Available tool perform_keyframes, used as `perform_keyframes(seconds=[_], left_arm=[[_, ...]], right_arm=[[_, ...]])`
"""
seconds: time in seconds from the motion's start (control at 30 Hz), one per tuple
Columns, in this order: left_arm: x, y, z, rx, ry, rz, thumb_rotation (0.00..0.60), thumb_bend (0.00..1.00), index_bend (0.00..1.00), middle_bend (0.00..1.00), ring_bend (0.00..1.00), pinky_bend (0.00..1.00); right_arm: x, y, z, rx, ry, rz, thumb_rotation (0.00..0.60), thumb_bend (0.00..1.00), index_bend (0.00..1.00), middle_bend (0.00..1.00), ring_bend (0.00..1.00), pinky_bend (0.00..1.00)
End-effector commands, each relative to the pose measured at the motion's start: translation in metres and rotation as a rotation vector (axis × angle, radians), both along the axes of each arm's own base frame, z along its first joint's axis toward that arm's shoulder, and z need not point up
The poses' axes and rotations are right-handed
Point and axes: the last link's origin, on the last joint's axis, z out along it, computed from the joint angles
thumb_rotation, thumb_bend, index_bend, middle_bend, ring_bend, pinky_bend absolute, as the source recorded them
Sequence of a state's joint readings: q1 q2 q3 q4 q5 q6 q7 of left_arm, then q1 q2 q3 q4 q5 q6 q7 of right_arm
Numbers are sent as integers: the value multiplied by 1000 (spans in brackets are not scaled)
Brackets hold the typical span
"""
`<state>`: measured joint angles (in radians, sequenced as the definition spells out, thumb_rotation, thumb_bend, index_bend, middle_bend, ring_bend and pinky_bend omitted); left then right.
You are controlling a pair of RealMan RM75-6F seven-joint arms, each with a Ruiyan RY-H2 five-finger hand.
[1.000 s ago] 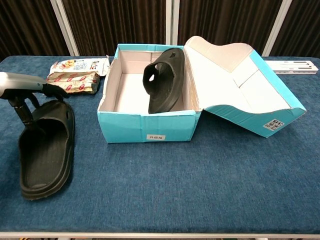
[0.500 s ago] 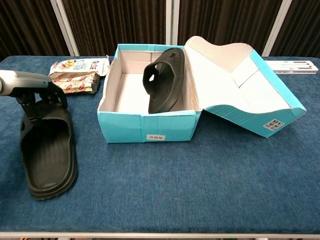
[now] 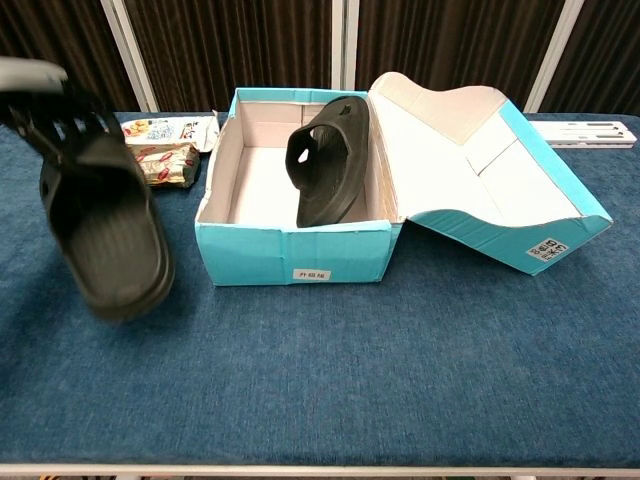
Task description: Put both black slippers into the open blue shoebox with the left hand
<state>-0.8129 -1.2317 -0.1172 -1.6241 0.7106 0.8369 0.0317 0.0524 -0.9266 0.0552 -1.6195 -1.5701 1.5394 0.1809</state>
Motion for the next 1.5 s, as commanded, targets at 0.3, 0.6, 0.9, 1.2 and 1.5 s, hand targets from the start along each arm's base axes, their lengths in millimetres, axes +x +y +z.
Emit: perform_keyframes(seconds=[0.3, 0.6, 0.9, 1.2, 1.5], left_arm=[[55, 57, 36, 232, -385, -186, 600, 133, 435, 459, 425, 643], [88, 75, -20, 208, -512, -398, 600, 111, 431, 438, 371, 624], [81, 80, -51, 187, -577, -392, 600, 104, 426, 438, 371, 615], [79, 76, -73, 156, -556, -436, 600, 113, 427, 438, 355, 603], [66, 78, -87, 131, -518, -428, 600, 119, 426, 440, 354, 600]], right_arm=[[3, 2, 1, -4, 11, -8, 600, 28, 0, 61, 0, 0], [5, 2, 2, -5, 22, -20, 600, 28, 0, 60, 0, 0], [6, 4, 3, -15, 28, -40, 600, 29, 0, 60, 0, 0], [12, 4, 1, -12, 38, -36, 600, 28, 0, 60, 0, 0], [14, 7, 1, -22, 41, -47, 600, 28, 0, 61, 0, 0]])
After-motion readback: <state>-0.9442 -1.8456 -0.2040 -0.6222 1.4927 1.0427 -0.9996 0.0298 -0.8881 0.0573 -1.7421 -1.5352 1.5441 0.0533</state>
